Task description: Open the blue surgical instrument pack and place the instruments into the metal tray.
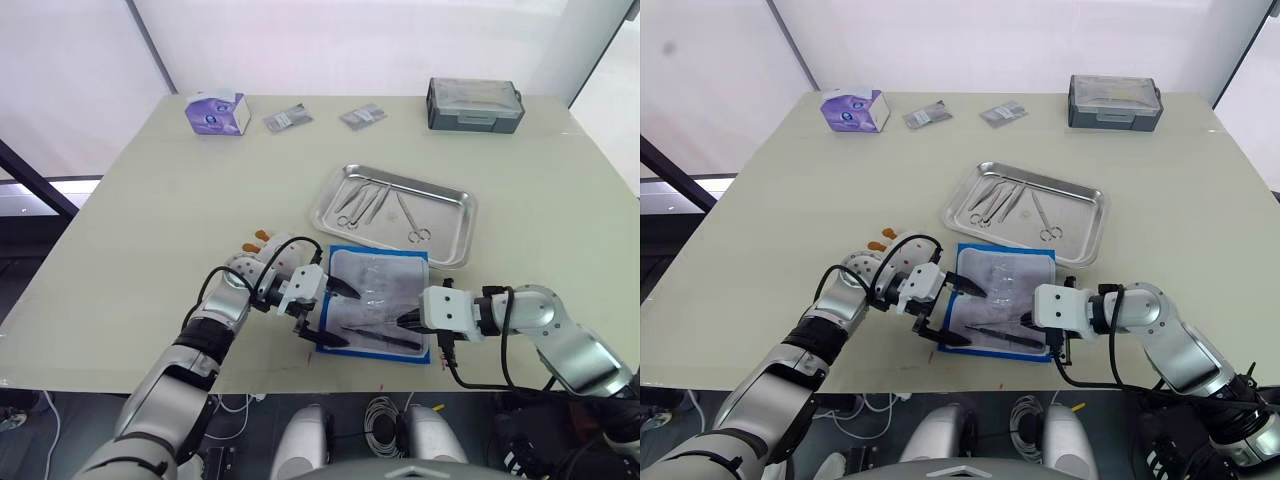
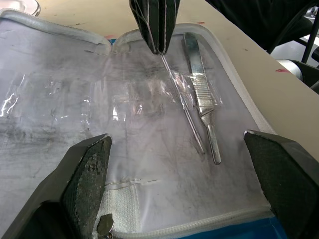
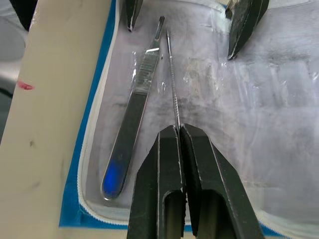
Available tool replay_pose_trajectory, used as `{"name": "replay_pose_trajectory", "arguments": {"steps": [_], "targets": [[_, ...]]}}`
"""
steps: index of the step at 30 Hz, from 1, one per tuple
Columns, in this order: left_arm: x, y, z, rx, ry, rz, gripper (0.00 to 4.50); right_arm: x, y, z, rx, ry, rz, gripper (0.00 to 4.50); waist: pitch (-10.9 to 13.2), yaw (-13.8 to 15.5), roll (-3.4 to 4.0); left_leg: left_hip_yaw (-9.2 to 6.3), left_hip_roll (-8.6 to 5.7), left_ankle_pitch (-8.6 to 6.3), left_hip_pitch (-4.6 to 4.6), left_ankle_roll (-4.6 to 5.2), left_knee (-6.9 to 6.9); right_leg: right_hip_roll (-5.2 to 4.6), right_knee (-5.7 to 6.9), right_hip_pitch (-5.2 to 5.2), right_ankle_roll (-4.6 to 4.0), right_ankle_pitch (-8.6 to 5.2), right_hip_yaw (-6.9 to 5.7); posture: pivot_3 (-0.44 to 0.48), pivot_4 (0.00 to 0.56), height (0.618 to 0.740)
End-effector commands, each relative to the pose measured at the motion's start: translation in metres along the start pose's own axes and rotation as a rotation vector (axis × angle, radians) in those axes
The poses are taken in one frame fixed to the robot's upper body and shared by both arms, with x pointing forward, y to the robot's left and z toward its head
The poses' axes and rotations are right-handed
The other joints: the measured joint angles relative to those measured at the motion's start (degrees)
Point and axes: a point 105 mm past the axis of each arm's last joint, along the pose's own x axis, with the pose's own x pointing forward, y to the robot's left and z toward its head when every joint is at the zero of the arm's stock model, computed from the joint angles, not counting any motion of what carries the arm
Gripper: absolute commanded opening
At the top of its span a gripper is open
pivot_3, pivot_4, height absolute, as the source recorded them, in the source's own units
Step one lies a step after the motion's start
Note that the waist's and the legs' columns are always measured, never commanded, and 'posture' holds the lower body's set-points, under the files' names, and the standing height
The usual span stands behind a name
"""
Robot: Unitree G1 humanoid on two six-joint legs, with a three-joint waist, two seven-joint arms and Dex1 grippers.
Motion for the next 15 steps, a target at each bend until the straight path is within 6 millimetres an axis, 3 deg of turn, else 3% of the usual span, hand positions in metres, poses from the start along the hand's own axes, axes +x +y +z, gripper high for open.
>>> {"name": "replay_pose_trajectory", "arguments": {"steps": [1, 15], "targets": [[0.003, -0.028, -0.037, -0.138, 0.121, -0.098, 4.50, -0.006, -0.004, 0.013, -0.069, -0.007, -0.015, 0.08, 0.00, 0.00, -0.01, 0.00, 0.00, 0.00, 0.00, 0.00, 0.00, 0.00, 0.00, 0.00, 0.00, 0.00, 0.00, 0.000, 0.150, 0.727], [0.005, -0.028, -0.037, -0.138, 0.120, -0.101, 4.50, -0.028, -0.005, 0.009, -0.086, 0.050, -0.039, 0.08, 0.01, 0.04, 0.00, 0.00, 0.00, 0.00, -0.01, 0.00, 0.01, 0.00, 0.00, 0.00, 0.00, 0.00, 0.00, 0.000, 0.150, 0.727]]}}
